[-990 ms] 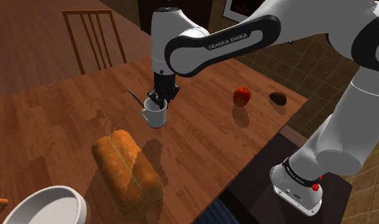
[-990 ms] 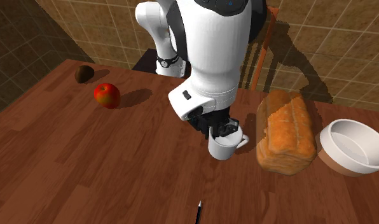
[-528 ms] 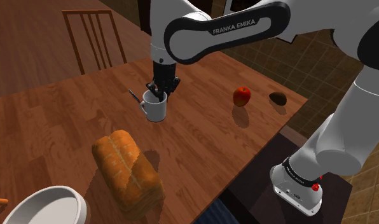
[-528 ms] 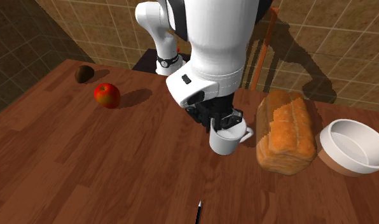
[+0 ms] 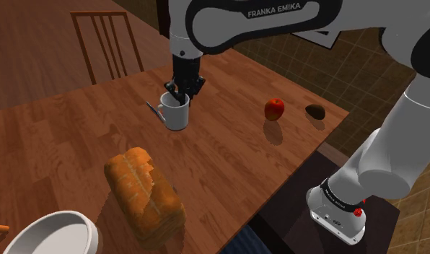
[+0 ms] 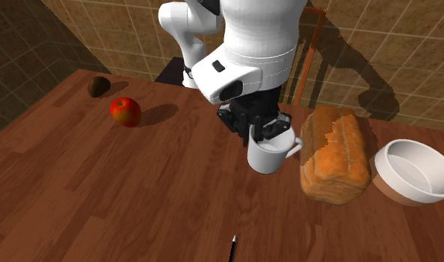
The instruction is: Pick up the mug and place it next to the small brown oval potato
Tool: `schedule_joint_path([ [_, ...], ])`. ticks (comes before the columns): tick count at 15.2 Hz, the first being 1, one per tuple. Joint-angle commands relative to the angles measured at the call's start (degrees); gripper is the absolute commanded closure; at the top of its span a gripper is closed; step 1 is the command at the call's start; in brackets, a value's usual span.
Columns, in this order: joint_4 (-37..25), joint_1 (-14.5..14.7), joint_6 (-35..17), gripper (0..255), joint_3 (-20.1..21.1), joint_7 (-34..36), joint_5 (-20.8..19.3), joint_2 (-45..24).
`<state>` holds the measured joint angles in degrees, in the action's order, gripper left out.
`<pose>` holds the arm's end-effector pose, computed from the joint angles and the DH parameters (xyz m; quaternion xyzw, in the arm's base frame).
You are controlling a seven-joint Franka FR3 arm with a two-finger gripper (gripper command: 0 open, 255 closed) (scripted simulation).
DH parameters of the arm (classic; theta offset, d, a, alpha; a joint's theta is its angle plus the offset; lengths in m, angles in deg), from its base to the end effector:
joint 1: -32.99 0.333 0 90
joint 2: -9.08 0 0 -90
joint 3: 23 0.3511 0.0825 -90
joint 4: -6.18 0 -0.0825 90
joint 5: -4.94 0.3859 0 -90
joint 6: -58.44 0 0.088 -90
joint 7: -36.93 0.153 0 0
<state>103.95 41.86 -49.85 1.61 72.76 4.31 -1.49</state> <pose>0.5288 0.3302 0.4766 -0.9992 0.0223 0.0122 0.0316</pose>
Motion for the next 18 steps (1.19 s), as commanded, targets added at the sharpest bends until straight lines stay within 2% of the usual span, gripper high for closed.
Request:
schedule_joint_path([
  [1, -1.29, -0.02, 1.59, 255, 0.04, -0.01, 0.13, 0.33],
  [5, -3.96, 0.03, 4.43, 255, 0.09, 0.06, 0.21, 0.52],
  [12, 8.31, -5.81, 2.55, 255, -3.72, -10.46, 4.88, 11.18],
  [18, 15.71, -9.52, 2.33, 255, -8.25, -19.42, 6.83, 18.01],
])
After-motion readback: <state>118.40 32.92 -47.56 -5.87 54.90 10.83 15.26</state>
